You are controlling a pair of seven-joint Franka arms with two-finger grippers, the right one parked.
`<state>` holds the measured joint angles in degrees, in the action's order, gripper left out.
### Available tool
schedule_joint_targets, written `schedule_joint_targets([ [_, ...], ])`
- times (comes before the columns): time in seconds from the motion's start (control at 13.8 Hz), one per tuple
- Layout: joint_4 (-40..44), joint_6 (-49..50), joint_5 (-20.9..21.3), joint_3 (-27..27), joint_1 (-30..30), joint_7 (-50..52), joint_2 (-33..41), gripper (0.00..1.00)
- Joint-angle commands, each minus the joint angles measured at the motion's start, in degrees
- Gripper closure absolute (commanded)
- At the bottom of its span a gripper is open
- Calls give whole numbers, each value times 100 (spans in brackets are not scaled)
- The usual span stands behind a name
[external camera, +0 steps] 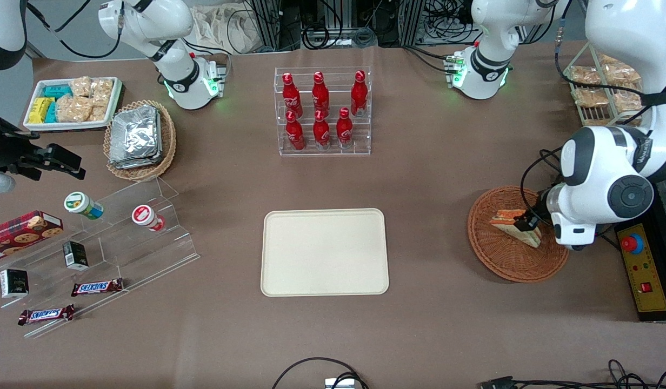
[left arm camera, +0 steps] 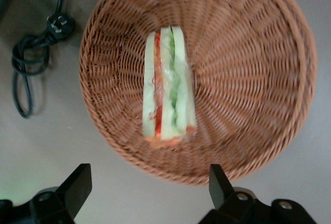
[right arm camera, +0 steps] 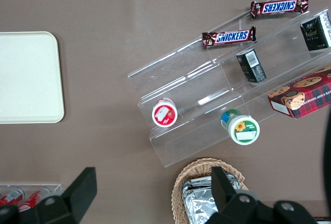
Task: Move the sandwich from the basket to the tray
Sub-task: 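Close the left gripper on the sandwich and lift it from the basket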
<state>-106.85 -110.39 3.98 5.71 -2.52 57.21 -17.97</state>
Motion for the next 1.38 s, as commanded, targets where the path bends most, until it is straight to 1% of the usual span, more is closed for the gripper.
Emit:
schedule_joint_targets([
  [0.0,-432,-754,130,18,-11,1123,145,0],
  [0.15,-678,-1220,130,18,-20,1528,119,0],
  [0.22,-810,-1405,130,1,-20,1573,136,0],
  [0.36,-995,-1590,130,-236,-20,1609,154,0],
  [0.65,-1425,-2196,121,-254,-20,1792,119,0],
  [1.02,-1471,-2268,68,-263,-11,1846,-21,0],
  [1.16,-1462,-2277,77,-254,-29,1619,-75,1],
  [1.24,-1444,-2225,42,-263,-29,1322,-75,6],
  [1.31,-1401,-2198,-2,-263,-29,1145,-83,23],
])
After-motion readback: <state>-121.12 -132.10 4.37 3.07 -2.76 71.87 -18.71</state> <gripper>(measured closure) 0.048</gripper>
